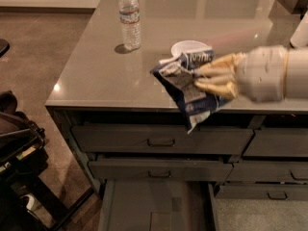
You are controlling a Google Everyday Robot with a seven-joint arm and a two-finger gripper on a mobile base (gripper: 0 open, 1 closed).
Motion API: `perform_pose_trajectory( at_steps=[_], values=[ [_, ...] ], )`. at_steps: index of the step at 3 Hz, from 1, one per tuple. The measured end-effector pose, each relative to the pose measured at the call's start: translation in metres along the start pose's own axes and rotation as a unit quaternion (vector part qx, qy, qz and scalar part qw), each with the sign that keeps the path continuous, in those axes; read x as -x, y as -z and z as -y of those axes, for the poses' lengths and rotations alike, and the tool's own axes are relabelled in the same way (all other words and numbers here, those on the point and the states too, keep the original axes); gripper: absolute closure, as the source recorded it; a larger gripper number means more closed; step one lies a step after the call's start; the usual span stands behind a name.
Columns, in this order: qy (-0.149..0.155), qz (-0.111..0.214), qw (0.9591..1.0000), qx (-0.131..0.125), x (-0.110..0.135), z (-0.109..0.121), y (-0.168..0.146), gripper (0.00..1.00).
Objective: Pick blue chip bag from bottom drawer and place on counter
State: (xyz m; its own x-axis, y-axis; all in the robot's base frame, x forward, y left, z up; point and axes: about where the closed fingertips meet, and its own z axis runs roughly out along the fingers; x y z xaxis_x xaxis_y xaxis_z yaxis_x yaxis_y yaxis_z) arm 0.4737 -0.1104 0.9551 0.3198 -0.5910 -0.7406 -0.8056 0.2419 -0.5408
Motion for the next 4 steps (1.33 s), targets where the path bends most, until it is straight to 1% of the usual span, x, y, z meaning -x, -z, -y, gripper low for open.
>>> perform_pose_trajectory(
  at_steps=[1,2,3,4],
  values=[
    [0.026,0.015,0.9988,0.039,0.004,0.034,-0.022,1.00],
    [0.039,0.070,0.9928,0.088,0.020,0.048,-0.079,1.00],
    [0.042,0.130,0.9825,0.127,0.037,0.047,-0.145,1.00],
    [0.044,0.139,0.9796,0.139,0.045,0.043,-0.159,0.81]
  ],
)
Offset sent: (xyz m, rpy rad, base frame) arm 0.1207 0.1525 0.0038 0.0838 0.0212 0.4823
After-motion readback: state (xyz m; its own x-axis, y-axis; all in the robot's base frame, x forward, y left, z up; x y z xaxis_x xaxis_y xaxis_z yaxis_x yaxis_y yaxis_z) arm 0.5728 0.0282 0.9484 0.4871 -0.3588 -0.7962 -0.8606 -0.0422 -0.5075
